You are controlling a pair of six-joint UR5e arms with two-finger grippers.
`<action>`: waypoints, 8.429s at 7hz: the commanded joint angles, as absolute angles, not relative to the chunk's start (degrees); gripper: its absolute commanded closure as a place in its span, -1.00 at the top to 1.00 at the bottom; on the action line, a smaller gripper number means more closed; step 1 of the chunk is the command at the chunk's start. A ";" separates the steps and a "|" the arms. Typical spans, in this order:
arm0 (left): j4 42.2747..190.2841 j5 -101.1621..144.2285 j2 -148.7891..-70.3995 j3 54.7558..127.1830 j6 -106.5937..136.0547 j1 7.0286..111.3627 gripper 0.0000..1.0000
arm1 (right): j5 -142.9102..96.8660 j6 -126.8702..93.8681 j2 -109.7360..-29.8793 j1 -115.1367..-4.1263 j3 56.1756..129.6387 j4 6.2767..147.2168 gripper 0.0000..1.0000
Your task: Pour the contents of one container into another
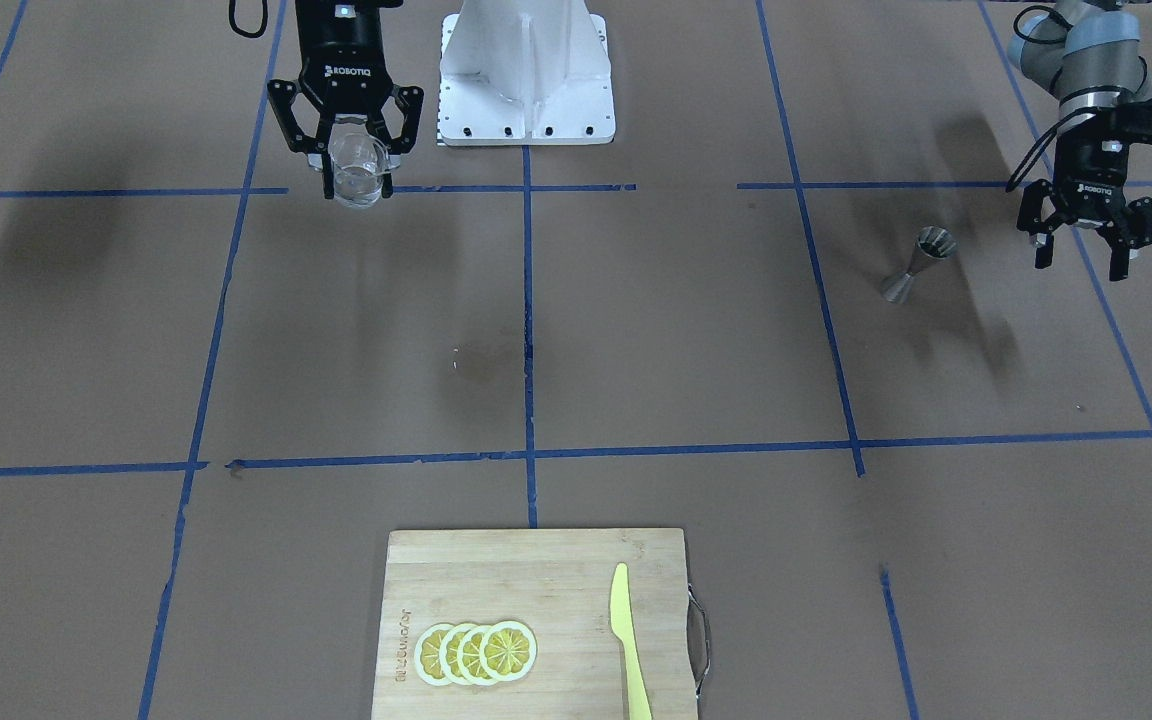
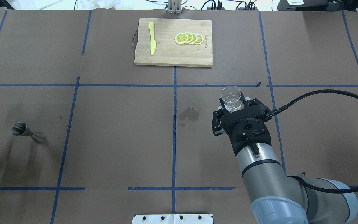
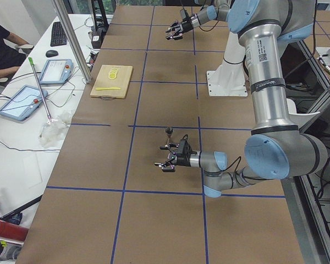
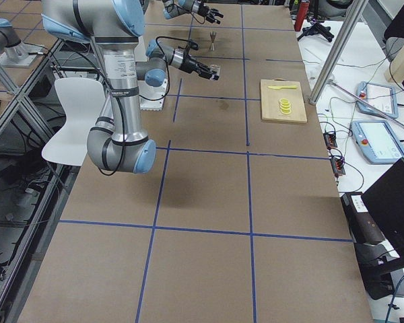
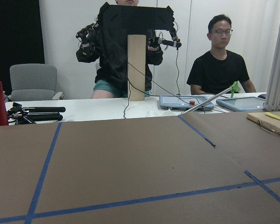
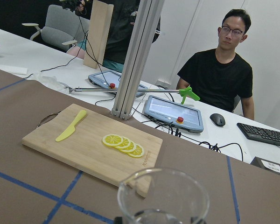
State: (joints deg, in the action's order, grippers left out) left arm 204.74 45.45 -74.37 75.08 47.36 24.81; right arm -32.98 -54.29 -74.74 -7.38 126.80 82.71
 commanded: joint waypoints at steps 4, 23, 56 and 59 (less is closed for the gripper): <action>186.44 81.55 -86.64 75.06 41.48 54.60 1.00 | -35.42 -59.39 -74.36 -8.78 124.56 82.62 -1.00; 98.35 134.30 -99.93 90.79 6.06 87.80 1.00 | -25.40 -70.14 -90.44 -6.68 88.68 29.88 -1.00; 104.15 134.39 -93.25 90.18 5.98 87.71 1.00 | -130.56 9.15 -94.75 -82.23 89.29 63.09 1.00; 100.49 134.03 -92.64 91.75 5.98 87.80 1.00 | -132.45 14.06 -86.02 -86.12 96.23 99.26 1.00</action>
